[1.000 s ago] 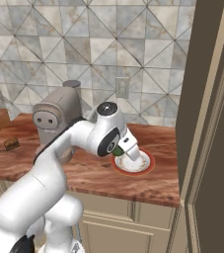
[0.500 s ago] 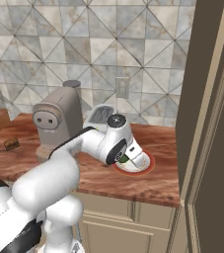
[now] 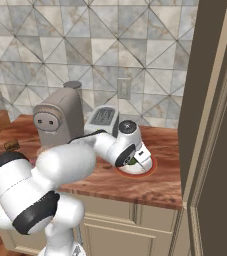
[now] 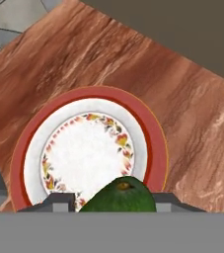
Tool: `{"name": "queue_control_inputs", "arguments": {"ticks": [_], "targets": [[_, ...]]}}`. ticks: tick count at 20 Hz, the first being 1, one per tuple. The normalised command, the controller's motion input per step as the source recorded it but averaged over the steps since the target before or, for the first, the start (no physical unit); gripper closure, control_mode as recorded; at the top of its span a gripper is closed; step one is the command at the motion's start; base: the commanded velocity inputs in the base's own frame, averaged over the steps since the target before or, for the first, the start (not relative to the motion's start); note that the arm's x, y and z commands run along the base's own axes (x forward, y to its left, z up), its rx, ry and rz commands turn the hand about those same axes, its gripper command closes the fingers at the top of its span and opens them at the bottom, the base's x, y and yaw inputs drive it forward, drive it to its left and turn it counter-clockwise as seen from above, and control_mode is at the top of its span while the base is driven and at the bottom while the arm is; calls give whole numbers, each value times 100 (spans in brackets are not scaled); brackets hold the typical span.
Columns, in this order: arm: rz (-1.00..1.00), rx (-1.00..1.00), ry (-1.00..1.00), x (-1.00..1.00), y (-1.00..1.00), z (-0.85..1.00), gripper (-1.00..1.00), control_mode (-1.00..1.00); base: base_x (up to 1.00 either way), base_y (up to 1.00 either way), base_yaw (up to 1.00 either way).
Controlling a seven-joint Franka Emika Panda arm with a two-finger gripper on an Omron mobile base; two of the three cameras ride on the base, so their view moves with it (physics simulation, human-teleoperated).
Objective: Pick the avocado and bread from the counter and place them on the plate. Then pick the jam from the cabinet and place it next to the plate. Lastly close the cabinet door.
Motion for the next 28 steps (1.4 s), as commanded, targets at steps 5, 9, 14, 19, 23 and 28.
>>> {"name": "queue_control_inputs", "arguments": {"ticks": [5, 9, 14, 19, 23, 28], "targets": [[0, 0, 3, 37, -9, -20, 100, -100, 0, 0, 0], [0, 0, 4, 18, -8, -26, 100, -100, 0, 0, 0], [0, 0, 1, 2, -14, -27, 100, -100, 0, 0, 0], [0, 0, 0, 9, -11, -18, 100, -100, 0, 0, 0], [0, 0, 1, 13, -2, -19, 100, -100, 0, 0, 0], [0, 0, 2, 14, 0, -18, 100, -100, 0, 0, 0]]}}
